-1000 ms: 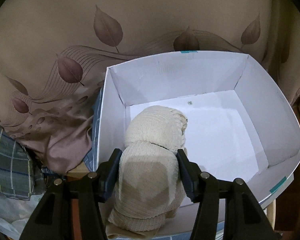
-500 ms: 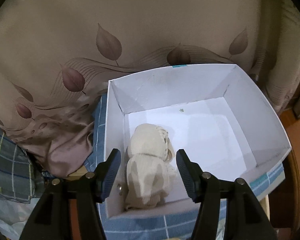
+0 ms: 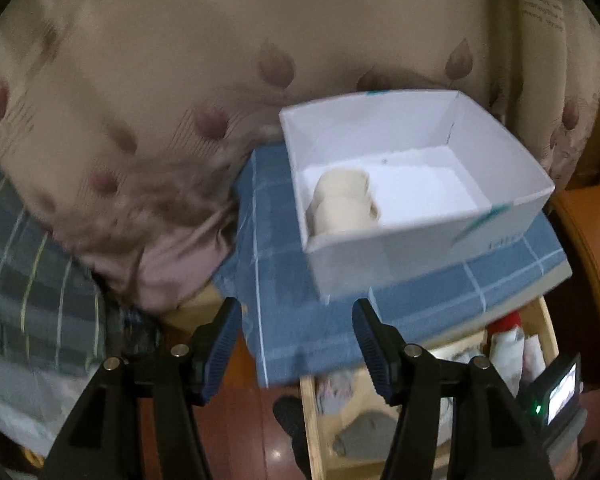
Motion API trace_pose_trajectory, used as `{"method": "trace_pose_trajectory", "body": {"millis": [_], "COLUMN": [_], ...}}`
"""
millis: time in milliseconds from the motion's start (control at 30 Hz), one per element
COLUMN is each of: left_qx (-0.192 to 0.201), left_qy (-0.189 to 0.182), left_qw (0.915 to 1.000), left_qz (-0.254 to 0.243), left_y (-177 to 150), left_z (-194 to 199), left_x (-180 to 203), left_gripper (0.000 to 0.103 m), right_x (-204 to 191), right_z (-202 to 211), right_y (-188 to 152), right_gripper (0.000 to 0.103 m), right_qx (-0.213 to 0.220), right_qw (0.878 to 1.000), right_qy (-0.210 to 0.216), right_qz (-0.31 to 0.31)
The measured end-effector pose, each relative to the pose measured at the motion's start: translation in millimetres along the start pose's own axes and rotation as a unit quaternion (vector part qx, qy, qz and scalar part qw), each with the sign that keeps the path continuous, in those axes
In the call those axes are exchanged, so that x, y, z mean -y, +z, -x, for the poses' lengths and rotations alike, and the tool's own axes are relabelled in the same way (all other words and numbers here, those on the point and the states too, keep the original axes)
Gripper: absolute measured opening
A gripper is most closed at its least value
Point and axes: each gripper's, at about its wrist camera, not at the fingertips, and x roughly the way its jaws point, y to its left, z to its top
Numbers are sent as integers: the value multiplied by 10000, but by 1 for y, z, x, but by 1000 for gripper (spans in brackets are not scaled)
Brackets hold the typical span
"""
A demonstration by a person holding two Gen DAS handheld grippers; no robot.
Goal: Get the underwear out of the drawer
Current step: 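Grasp the white rolled underwear with the right gripper and lift it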
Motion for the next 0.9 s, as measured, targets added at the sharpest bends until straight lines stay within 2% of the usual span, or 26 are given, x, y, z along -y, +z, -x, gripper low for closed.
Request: {"method": "trace_pose_trajectory", "body": {"millis": [267,533,700,900], "left_qx": [-334,-633,-700,-472], "left_qy": [120,12,-6,195], "left_qw": [9946,9856,9821,9848], "left_qz": [977,1567,1751,1657], "left_y": [-82,-133,-149,-152], "left_z": [-27,-57,-67,-66], "left_x": [-7,5,13,22], "left_gripper": [59,59,59,59], "right_x": [7,16,28,26], "right_z": [3,19,37,73], "right_y": [1,5,13,20], "right_gripper": [36,33,33,33], "right_qx": [124,431,594,948], "right_qw": [9999,9981,9970,9951], "right_qy": [105,417,468,268], "right_qz": [-43,-142,-160,-37]}}
